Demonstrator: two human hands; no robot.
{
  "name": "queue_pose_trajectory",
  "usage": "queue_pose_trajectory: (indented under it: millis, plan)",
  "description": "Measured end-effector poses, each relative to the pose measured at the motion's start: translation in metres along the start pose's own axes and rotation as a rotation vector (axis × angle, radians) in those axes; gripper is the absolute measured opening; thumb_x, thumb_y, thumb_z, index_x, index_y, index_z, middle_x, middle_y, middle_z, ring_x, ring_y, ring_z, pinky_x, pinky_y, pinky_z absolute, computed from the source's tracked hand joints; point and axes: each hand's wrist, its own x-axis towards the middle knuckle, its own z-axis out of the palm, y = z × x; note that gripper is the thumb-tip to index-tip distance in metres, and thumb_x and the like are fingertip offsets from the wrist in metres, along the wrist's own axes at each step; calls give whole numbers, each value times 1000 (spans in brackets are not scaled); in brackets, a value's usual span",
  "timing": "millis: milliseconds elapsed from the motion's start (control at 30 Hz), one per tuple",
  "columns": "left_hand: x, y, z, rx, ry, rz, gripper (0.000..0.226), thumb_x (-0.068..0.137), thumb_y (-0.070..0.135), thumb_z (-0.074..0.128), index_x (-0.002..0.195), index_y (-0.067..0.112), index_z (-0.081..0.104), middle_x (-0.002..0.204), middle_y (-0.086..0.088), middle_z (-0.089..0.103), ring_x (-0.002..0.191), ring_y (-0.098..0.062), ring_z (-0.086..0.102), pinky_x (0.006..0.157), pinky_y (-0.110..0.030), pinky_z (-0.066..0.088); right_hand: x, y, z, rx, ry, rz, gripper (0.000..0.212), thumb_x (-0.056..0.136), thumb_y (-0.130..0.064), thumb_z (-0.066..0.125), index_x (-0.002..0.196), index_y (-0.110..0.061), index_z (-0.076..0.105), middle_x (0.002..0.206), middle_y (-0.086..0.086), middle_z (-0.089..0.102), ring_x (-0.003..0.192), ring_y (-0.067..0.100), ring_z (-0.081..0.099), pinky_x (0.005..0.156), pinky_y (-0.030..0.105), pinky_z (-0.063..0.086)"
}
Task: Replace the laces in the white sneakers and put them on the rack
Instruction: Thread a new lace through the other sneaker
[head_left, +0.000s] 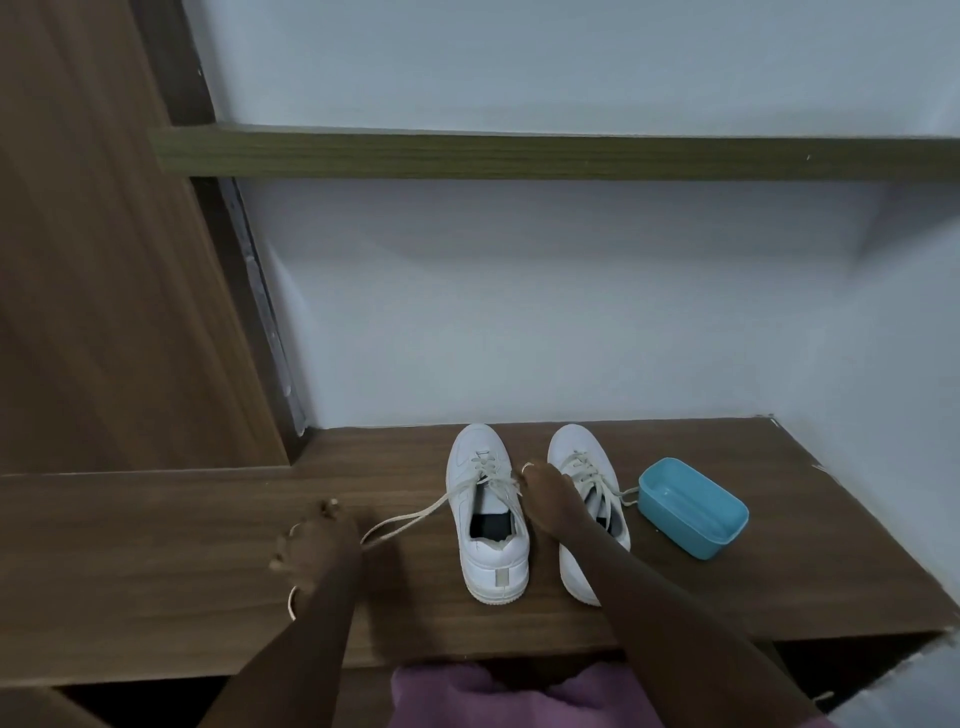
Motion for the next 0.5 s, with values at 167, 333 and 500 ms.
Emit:
queue_pose_trajectory:
  millis: [167, 333, 500]
  plan:
    - [-53, 75, -28, 253, -255, 441, 26, 96, 34, 42, 105, 37, 66, 111, 0, 67, 119, -19, 51, 102, -39, 24, 14, -7, -5, 42, 111, 19, 27, 99, -16, 37, 111, -8, 60, 113, 10, 55, 104, 28, 57, 75, 33, 42]
    - [-75, 104, -9, 216, -490, 539, 25, 96, 39, 43, 102, 39, 67, 102, 9, 68, 106, -12, 56, 85, -38, 24, 24, -17, -3, 137, 79, 81, 29, 97, -17, 42, 118, -18, 62, 116, 4, 65, 110, 24, 58, 82, 30, 44]
    - [-70, 98, -1, -67, -600, 293, 12, 88, 33, 61, 83, 34, 72, 86, 8, 73, 88, -15, 64, 96, -41, 40, 21, -18, 7, 302, 0, 141, 30, 88, -20, 60, 116, -11, 54, 106, 6, 63, 105, 25, 59, 81, 29, 42]
